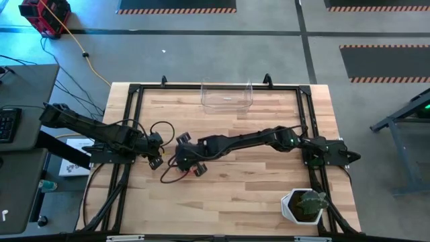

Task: Nest measuring cups in basket
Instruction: Stack the purple measuring cup into the blue measuring cup

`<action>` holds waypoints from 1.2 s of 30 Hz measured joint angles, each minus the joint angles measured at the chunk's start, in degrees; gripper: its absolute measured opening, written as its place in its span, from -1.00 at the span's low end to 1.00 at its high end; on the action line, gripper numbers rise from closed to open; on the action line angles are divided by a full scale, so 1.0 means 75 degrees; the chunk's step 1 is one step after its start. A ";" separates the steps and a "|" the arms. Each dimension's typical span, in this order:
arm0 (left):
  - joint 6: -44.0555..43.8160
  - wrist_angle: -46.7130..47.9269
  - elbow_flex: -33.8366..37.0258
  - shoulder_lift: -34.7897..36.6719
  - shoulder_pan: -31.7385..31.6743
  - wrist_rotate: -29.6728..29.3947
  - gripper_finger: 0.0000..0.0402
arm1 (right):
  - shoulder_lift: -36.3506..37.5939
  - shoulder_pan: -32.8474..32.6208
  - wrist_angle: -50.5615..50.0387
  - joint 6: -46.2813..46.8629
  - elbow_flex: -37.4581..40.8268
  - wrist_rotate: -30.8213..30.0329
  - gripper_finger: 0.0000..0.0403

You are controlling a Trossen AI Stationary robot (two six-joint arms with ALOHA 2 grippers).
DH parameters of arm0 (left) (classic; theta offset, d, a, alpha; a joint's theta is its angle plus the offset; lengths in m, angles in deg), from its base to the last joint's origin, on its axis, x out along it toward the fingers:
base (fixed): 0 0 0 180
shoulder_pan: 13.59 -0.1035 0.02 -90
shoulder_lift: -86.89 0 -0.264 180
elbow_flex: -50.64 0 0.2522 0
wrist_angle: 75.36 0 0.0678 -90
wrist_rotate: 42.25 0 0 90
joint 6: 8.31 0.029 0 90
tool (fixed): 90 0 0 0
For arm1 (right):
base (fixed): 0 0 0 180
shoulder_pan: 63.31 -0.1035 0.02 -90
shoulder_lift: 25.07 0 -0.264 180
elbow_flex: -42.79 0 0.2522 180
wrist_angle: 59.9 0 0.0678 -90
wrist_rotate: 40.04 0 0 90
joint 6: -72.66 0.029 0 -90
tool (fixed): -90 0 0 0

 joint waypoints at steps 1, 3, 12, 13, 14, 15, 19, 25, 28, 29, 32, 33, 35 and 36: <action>0.0000 0.0000 0.0000 0.0000 -0.0001 0.0000 -0.63 | -0.0001 -0.0041 -0.0131 0.0112 0.0000 -0.0121 -0.69; 0.0002 0.0000 0.0000 0.0000 0.0002 0.0000 -0.63 | -0.0001 -0.0152 -0.0459 0.0374 -0.0003 -0.0211 -0.69; 0.0332 -0.0002 0.0000 0.0000 0.0002 -0.0006 -0.63 | -0.0001 -0.0576 -0.1835 0.1446 -0.0008 -0.0172 -0.69; 0.0335 0.0000 0.0000 0.0000 0.0001 -0.0006 -0.63 | -0.0001 -0.0599 -0.1924 0.1551 -0.0006 -0.0152 -0.69; 0.0335 -0.0001 0.0000 0.0000 0.0002 -0.0006 -0.63 | -0.0001 -0.0609 -0.2023 0.1607 -0.0009 -0.0125 -0.69; 0.0332 -0.0001 0.0000 0.0000 0.0001 -0.0006 -0.63 | -0.0001 -0.0607 -0.2107 0.1656 -0.0009 -0.0059 -0.69; 0.0329 0.0000 0.0000 0.0000 0.0002 -0.0006 -0.63 | -0.0001 -0.0465 -0.2214 0.1816 -0.0009 0.0049 -0.69; 0.0332 -0.0001 0.0001 0.0000 0.0002 -0.0003 -0.63 | 0.0000 -0.0047 -0.2332 0.2197 -0.0012 0.0564 -0.69; 0.0338 0.0000 0.0000 0.0000 -0.0001 -0.0003 -0.63 | 0.0001 0.0077 -0.2428 0.2355 -0.0012 0.0644 -0.69; 0.0338 0.0000 0.0000 0.0000 0.0000 -0.0003 -0.63 | -0.0001 0.0101 -0.2423 0.2369 -0.0012 0.0638 -0.69; 0.0381 0.0000 0.0000 0.0000 0.0001 -0.0003 -0.63 | 0.0002 0.0142 -0.2425 0.2353 -0.0010 0.0607 -0.69; 0.0401 -0.0001 0.0000 0.0000 0.0001 -0.0003 -0.63 | 0.0000 0.0139 -0.2427 0.2336 -0.0009 0.0572 -0.69; 0.0405 0.0000 0.0000 0.0000 0.0002 -0.0003 -0.63 | -0.0001 0.0118 -0.2432 0.2335 -0.0009 0.0446 -0.69; 0.0407 -0.0001 0.0000 0.0000 0.0002 -0.0003 -0.63 | 0.0003 0.0088 -0.2435 0.2335 -0.0011 0.0374 -0.69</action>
